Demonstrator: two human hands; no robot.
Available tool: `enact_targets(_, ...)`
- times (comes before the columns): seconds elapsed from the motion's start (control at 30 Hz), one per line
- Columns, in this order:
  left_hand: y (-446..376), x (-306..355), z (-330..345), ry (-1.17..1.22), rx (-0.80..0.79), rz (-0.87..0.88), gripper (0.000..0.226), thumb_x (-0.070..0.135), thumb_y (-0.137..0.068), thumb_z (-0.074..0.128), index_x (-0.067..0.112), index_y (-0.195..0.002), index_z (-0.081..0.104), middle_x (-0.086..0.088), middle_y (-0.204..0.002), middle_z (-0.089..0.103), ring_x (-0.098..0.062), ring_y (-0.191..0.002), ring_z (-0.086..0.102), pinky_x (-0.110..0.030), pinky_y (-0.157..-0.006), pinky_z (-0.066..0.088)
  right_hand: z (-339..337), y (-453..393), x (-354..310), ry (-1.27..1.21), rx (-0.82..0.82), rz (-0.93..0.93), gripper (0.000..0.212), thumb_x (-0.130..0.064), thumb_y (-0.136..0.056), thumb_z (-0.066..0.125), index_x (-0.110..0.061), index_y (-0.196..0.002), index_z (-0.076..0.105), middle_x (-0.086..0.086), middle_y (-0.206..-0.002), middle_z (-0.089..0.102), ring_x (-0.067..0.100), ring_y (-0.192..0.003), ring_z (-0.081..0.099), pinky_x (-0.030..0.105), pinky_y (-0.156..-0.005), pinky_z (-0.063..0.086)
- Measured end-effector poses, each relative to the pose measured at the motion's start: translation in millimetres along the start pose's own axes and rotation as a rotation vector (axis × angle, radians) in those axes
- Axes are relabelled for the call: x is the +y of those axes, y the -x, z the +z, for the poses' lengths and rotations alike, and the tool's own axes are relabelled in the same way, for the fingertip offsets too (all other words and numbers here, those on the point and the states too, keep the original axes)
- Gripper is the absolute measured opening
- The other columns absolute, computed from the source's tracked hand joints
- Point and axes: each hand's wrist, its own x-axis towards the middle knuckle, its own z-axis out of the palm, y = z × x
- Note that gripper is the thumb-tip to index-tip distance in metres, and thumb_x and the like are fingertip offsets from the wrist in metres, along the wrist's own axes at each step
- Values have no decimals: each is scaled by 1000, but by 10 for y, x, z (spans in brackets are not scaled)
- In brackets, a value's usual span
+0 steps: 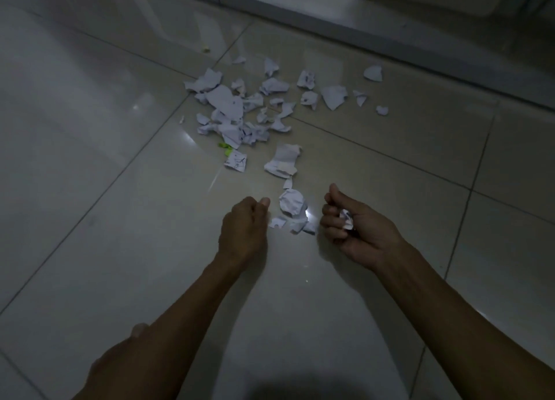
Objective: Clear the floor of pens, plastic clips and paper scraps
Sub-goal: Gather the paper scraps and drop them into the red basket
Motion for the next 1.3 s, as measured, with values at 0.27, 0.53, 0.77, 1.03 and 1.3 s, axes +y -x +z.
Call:
enact_targets(0.27,64,203,103,-564,108,285,96,93,-67,18,17,-118,49,-4,-52,58,-25,-46,56,-26,-48,37,-12,-15,-33,487,291,-214,47,-44,-96,51,-13,-63,40,1,-45,30,13,-34,25,18,-43,17)
enact_targets(0.53,55,356,492,-620,35,100,107,96,-59,34,23,-138,32,-11,-116,49,-30,-86,62,-35,-71,45,-274,64,-80,264,300,-117,43,-39,-95,53,-15,-61,39,-1,-46,33,10,-30,23,12,-34,17)
enact_targets(0.77,10,180,604,-657,258,488,36,41,-87,48,16,-62,54,-3,-59,52,-22,-35,47,-21,-48,22,-348,113,-101,153,273,-89,40,-31,-96,52,-14,-62,40,-5,-43,37,8,-28,24,11,-31,16)
enact_targets(1.03,-142,180,476,-405,167,616,41,28,-93,43,21,-53,47,-3,-44,52,-18,-35,46,-23,-43,27,-333,112,-121,323,305,-125,41,-38,-92,60,-11,-62,47,2,-49,39,10,-31,25,12,-35,18)
enact_targets(1.3,-400,268,-22,607,213,-337,49,38,-96,53,6,-59,56,-6,-43,57,-14,-36,54,-18,-40,37,127,-292,-215,815,316,-333,42,-37,-88,68,-6,-60,63,4,-45,52,10,-33,38,15,-40,26)
